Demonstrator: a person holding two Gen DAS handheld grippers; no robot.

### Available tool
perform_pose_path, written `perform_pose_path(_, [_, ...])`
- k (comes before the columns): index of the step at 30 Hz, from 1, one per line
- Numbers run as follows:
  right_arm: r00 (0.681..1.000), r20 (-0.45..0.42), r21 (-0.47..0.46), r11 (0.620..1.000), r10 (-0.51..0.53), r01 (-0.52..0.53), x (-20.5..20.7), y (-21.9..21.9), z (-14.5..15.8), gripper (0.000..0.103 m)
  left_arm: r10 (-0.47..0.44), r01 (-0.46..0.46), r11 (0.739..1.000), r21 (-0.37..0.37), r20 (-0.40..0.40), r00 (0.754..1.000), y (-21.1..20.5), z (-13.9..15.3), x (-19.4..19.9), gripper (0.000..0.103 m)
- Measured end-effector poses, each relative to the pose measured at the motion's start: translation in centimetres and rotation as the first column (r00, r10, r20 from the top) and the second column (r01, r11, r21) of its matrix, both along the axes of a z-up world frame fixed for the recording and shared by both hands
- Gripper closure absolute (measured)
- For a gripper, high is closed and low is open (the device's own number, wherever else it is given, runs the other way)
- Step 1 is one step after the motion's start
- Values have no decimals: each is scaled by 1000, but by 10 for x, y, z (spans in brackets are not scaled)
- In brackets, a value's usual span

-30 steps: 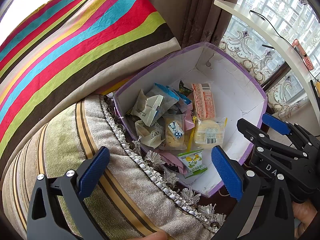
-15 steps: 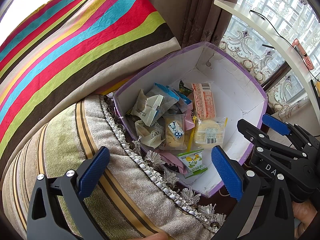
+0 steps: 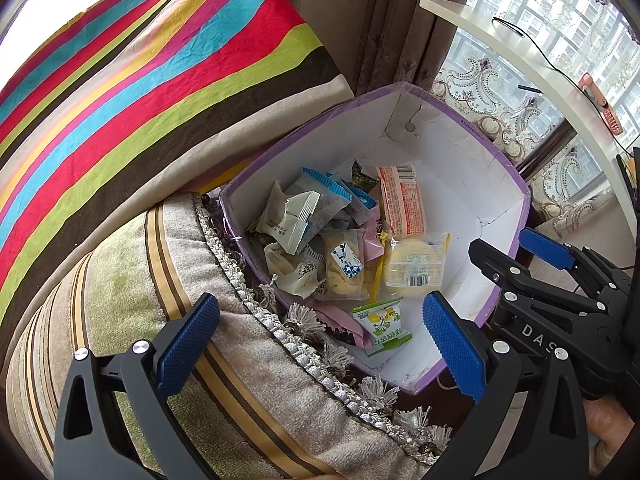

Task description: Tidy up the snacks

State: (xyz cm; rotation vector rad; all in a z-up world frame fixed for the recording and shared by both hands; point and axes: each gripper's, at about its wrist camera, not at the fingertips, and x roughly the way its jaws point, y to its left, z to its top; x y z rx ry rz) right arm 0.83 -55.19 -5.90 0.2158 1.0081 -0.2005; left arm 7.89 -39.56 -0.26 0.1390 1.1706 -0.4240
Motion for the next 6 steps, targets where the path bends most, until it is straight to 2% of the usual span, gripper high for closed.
perform_pose_path(2, [1000, 3, -8, 1000, 1, -1, 3, 2, 6, 37, -11, 11, 998, -55, -2, 1000, 10, 14, 0, 4])
perform_pose_path(6, [995, 61, -17, 997, 75, -74, 16, 30, 36, 33, 17, -6, 991, -130, 81, 997, 58, 55, -2, 4])
